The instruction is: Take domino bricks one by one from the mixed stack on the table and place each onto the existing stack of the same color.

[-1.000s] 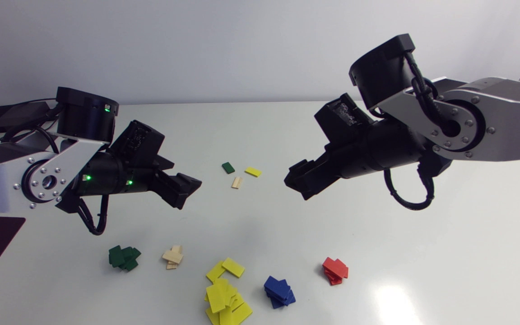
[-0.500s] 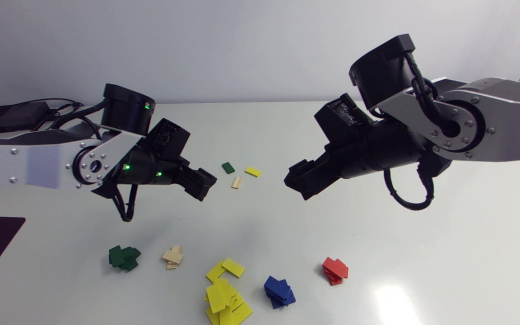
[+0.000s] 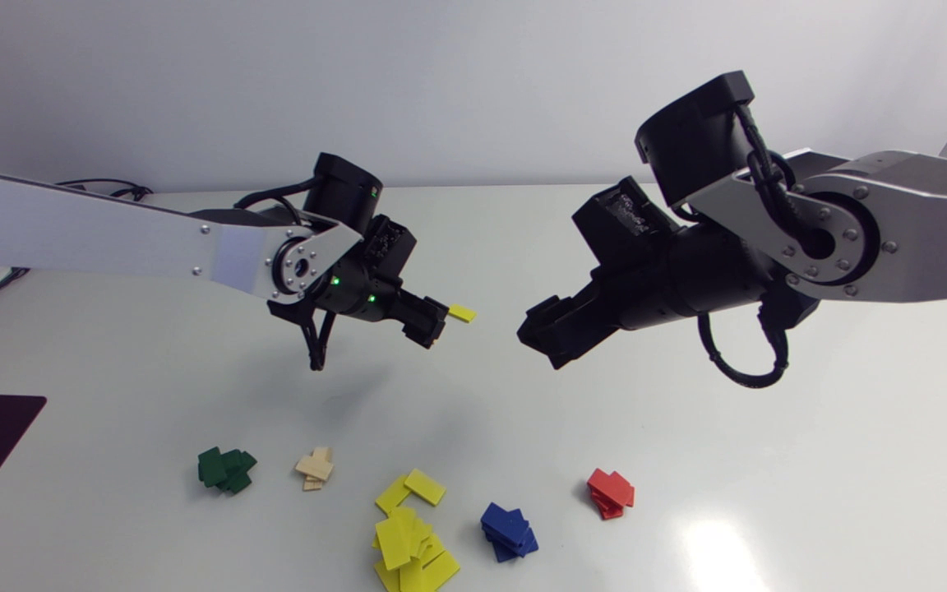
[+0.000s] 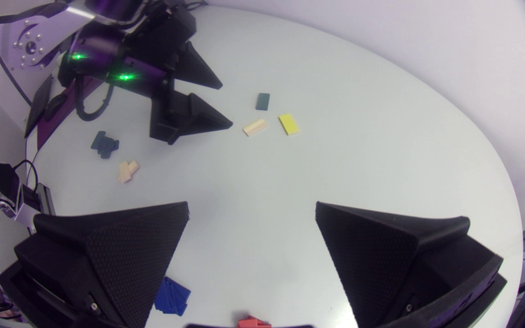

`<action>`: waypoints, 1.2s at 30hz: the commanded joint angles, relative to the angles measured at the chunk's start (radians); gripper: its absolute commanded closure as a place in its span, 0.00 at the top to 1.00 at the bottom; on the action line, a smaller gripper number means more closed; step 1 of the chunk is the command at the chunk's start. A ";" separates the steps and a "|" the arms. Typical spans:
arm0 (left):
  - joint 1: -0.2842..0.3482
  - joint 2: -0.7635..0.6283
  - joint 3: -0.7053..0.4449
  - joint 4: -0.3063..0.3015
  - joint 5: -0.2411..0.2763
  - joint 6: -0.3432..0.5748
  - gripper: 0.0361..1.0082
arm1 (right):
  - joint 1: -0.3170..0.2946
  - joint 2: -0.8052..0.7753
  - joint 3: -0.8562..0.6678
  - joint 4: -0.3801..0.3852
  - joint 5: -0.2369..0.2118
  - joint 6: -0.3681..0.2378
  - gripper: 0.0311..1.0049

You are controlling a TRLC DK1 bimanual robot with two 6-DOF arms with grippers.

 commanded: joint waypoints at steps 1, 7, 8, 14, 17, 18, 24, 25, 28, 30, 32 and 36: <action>-0.003 0.077 0.081 -0.040 -0.009 -0.047 0.97 | -0.012 0.006 -0.024 0.009 -0.015 0.016 0.97; -0.006 0.169 0.190 -0.109 -0.037 -0.073 0.97 | -0.029 0.016 -0.019 0.019 -0.027 0.010 0.97; -0.007 0.181 0.207 -0.118 -0.038 -0.077 0.96 | -0.030 0.018 -0.018 0.019 -0.027 0.008 0.97; -0.015 0.259 0.303 -0.173 -0.038 -0.106 0.96 | -0.044 0.029 -0.013 0.020 -0.036 -0.001 0.97; -0.016 0.299 0.345 -0.204 -0.038 -0.117 0.94 | -0.056 0.029 -0.016 0.020 -0.044 -0.007 0.97; -0.016 0.308 0.352 -0.209 -0.038 -0.119 0.94 | -0.059 0.029 -0.018 0.020 -0.047 -0.010 0.97; -0.019 0.358 0.380 -0.233 -0.046 -0.126 0.93 | -0.078 0.029 -0.019 0.020 -0.056 -0.019 0.97; -0.019 0.365 0.383 -0.232 -0.046 -0.126 0.93 | -0.079 0.029 -0.019 0.020 -0.058 -0.022 0.97; -0.019 0.377 0.392 -0.236 -0.046 -0.126 0.93 | -0.084 0.029 -0.022 0.020 -0.061 -0.027 0.97; -0.019 0.387 0.398 -0.236 -0.046 -0.128 0.93 | -0.090 0.029 -0.025 0.020 -0.067 -0.030 0.97; -0.018 0.397 0.406 -0.236 -0.044 -0.128 0.90 | -0.096 0.029 -0.028 0.020 -0.073 -0.033 0.97; -0.019 0.419 0.432 -0.241 -0.044 -0.128 0.85 | -0.111 0.023 -0.041 0.023 -0.084 -0.039 0.97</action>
